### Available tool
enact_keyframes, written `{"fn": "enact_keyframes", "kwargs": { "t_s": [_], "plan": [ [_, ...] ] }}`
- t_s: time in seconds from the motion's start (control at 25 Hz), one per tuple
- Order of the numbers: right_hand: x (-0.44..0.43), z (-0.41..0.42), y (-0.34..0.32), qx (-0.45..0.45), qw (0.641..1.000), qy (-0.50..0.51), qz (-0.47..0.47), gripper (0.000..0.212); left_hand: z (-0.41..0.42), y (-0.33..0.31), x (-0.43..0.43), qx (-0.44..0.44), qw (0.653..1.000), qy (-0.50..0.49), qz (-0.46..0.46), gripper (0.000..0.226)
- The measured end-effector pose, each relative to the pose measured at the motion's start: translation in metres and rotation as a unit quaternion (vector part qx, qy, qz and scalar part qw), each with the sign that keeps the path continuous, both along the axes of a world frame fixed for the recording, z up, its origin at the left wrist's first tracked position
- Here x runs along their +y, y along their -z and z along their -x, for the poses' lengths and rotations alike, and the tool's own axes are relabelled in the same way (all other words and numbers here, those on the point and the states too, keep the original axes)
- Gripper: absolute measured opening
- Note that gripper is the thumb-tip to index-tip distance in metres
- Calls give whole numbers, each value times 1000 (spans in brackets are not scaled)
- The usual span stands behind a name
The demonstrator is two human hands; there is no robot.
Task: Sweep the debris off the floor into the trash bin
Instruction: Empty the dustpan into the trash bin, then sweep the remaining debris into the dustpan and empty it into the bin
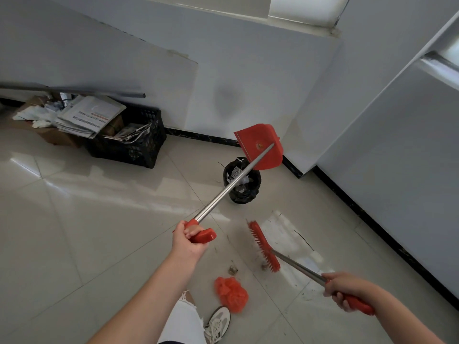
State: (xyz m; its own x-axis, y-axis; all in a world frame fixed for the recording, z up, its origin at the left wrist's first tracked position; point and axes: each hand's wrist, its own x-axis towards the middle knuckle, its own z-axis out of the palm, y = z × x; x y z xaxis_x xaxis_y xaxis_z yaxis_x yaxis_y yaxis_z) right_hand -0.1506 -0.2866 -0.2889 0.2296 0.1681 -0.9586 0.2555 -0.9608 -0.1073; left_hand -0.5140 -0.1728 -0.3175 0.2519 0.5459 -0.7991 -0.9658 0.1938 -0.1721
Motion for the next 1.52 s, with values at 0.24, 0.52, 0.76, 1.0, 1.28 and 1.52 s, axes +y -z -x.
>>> {"fn": "enact_keyframes", "kwargs": {
  "t_s": [0.24, 0.52, 0.76, 1.0, 1.28, 1.52],
  "plan": [
    [-4, -28, -1, -7, 999, 46, -15, 55, 56, -39, 18, 208, 943, 228, -127, 39],
    [-3, -55, -2, -37, 994, 84, -54, 49, 30, -103, 66, 516, 643, 486, -289, 33],
    [15, -67, -6, -58, 989, 104, -88, 58, -43, -58, 92, 654, 387, 577, -300, 30],
    [87, -44, 5, -23, 984, 155, -88, 41, -53, -16, 139, 682, 219, 638, -283, 37],
    [226, -10, 20, 51, 940, 337, -31, 14, 33, 10, 257, 680, 147, 666, -270, 36],
    [338, 28, 57, 80, 927, 367, 2, 16, 76, 33, 337, 647, 66, 689, -320, 22]
  ]
}}
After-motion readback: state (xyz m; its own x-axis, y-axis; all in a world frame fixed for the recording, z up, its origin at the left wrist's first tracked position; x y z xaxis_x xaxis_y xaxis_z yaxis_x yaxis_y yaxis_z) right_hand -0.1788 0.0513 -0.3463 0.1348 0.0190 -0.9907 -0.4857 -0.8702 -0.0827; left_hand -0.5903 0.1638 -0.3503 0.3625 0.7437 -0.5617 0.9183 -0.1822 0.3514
